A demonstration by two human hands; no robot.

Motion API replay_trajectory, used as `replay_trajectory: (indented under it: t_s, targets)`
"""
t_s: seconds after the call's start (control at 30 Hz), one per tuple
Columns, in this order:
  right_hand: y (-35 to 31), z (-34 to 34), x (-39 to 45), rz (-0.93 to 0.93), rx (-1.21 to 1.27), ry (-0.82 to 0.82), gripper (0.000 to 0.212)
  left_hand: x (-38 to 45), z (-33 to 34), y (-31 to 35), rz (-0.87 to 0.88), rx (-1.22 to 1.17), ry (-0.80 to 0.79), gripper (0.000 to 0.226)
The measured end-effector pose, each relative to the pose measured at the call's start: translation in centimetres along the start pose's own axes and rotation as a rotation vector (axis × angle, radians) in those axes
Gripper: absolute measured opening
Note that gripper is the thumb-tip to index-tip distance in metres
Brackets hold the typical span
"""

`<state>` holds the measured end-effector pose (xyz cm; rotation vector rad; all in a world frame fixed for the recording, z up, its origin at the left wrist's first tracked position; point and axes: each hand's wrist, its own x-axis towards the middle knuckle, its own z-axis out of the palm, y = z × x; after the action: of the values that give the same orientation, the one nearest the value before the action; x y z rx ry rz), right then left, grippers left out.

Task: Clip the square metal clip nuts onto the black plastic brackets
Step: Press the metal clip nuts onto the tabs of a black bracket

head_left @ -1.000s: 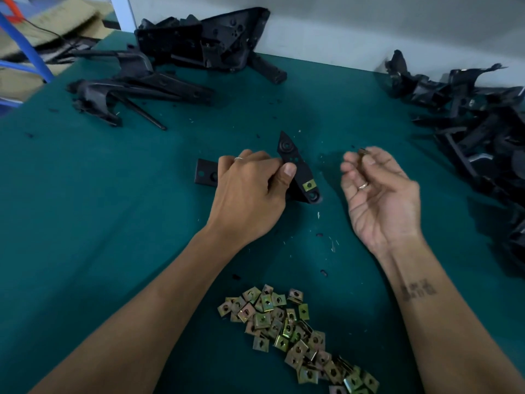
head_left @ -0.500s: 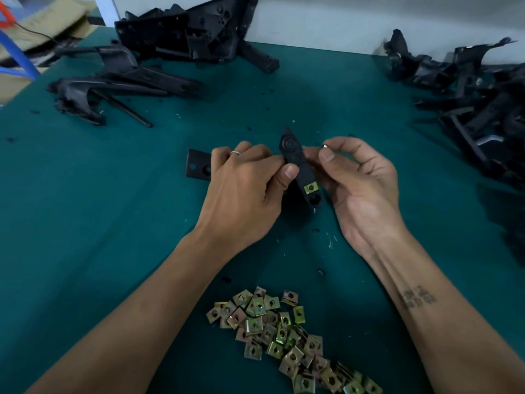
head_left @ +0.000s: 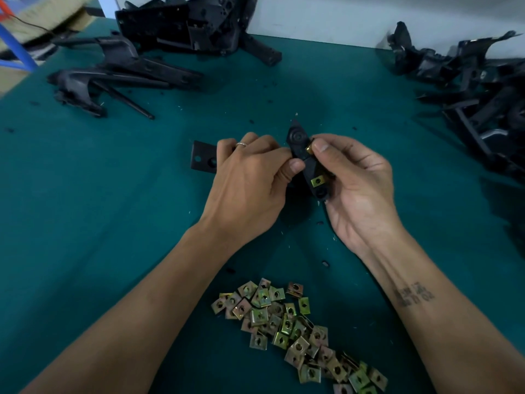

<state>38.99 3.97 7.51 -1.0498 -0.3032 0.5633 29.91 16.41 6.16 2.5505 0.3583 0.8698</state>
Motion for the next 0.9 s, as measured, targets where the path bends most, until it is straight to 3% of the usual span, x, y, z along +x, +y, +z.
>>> replay_trajectory:
  t_s: [0.2,0.63,0.9]
  targets:
    - [0.6,0.4,-0.2,-0.030,0.105,0.098,0.004,0.1,-0.1,0.0,-0.011,-0.005,-0.003,0.042]
    - [1.2,1.1,-0.8,-0.174,0.011,0.190,0.017,0.0,-0.2,0.2,-0.009,-0.034,0.007,0.037]
    - [1.4,1.0,-1.2,-0.317,-0.185,0.065,0.015,-0.1,-0.3,0.1,0.010,-0.090,0.034,0.034]
